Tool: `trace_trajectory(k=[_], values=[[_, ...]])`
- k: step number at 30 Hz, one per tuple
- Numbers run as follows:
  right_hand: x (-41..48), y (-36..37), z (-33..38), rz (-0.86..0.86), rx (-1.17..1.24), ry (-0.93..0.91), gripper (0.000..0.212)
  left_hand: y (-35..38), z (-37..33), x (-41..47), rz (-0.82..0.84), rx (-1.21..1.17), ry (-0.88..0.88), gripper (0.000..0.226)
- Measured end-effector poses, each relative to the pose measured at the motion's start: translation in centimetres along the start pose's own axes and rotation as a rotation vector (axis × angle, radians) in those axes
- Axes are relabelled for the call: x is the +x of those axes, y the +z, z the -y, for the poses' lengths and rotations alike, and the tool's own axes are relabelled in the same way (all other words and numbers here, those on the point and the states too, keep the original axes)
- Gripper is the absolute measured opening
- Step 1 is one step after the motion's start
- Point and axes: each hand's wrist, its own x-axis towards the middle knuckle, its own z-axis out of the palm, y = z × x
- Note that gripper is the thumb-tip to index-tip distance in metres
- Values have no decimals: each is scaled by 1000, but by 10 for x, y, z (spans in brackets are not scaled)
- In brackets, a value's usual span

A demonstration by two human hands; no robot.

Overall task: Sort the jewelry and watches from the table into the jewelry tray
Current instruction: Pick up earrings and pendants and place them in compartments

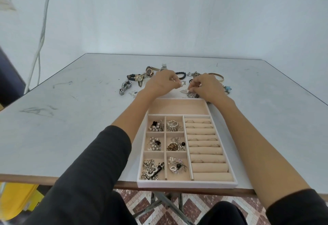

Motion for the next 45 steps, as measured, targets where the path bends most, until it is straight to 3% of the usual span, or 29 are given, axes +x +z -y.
trace_trajectory(k=[6,20,30,39,45], values=[[-2,-2,2,-12,26,0,8,-20,5,-31,-100,-312,18,5],[-14,-17,28,-62,194,-140,7,-44,19,-103,-295,-595,-33,5],[-43,-38,62,163,363,-329,4,-46,14,-117,-420,-760,-27,8],[-69,-36,84,379,351,-422,6,-48,16,-118,-442,-772,1,16],[-88,-34,94,496,410,-459,5,-48,16,-119,-452,-776,9,3]])
